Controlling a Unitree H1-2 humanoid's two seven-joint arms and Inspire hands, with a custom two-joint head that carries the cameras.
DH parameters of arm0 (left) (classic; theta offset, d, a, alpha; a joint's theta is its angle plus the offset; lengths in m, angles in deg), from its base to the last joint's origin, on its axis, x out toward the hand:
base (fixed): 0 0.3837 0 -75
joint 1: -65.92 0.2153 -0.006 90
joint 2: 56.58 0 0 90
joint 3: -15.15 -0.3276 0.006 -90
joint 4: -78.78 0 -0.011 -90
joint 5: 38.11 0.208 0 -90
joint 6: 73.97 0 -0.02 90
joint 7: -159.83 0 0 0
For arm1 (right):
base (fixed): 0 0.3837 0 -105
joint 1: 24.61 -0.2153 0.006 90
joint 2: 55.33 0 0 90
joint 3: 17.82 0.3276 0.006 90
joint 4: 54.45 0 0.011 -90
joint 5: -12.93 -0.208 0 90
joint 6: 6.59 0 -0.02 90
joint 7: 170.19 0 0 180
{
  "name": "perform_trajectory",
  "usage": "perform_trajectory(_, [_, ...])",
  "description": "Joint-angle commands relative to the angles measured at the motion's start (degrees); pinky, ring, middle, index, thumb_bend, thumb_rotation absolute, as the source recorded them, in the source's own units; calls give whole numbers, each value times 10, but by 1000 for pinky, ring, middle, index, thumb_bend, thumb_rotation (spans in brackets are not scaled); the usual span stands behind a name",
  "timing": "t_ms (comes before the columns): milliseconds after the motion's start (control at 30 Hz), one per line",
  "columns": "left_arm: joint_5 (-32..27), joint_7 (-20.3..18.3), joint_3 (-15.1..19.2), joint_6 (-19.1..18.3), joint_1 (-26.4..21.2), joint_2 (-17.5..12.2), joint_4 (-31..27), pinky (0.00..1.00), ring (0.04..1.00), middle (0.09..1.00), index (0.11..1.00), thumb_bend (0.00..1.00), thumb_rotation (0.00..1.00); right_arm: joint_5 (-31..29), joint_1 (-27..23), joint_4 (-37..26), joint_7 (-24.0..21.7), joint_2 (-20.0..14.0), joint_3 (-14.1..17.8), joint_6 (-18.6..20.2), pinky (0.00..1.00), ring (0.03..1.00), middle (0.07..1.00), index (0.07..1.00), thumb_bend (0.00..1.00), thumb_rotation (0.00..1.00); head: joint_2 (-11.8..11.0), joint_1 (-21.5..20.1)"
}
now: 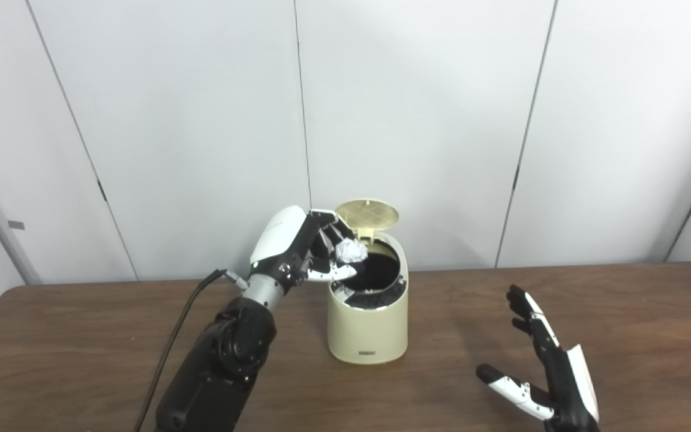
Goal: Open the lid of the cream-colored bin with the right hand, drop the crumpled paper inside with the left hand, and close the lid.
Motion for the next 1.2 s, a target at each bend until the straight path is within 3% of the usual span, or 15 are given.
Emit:
perform_trajectory(0, [-4, -7, -4, 4, -25, 1, -21, 448, 489, 472, 512, 522, 0, -3, 15, 21, 5, 23, -14, -17, 846, 896, 898, 912, 951, 689, 0, 0])
perform_trajectory(233, [-1, -17, -4, -6, -25, 0, -28, 463, 499, 474, 512, 522, 0, 7, 16, 17, 7, 23, -15, -9, 837, 889, 892, 912, 958, 700, 1, 0])
perform_trajectory(267, [-2, -18, -4, -6, -25, 0, -28, 466, 503, 498, 532, 756, 9, 6, 16, 17, 7, 23, -14, -9, 841, 890, 891, 913, 962, 703, 0, 0])
perform_trajectory(300, [-2, -19, -4, -5, -25, 0, -28, 467, 508, 517, 543, 901, 15, 6, 15, 17, 7, 23, -14, -9, 843, 891, 891, 914, 966, 703, 0, 0])
perform_trajectory(400, [-7, -24, -2, -6, -24, 0, -28, 472, 522, 540, 560, 991, 35, 3, 15, 18, 6, 23, -14, -11, 846, 894, 895, 916, 963, 696, 1, 0])
perform_trajectory(800, [1, -41, -16, -10, -28, -10, -30, 567, 660, 690, 677, 1000, 185, -2, 14, 20, 4, 22, -15, -14, 847, 894, 896, 915, 975, 700, 1, 0])
perform_trajectory(1167, [2, -41, -16, -14, -25, -8, -36, 580, 675, 707, 701, 1000, 185, -3, 16, 16, 3, 22, -15, -10, 856, 898, 898, 917, 976, 699, 2, 1])
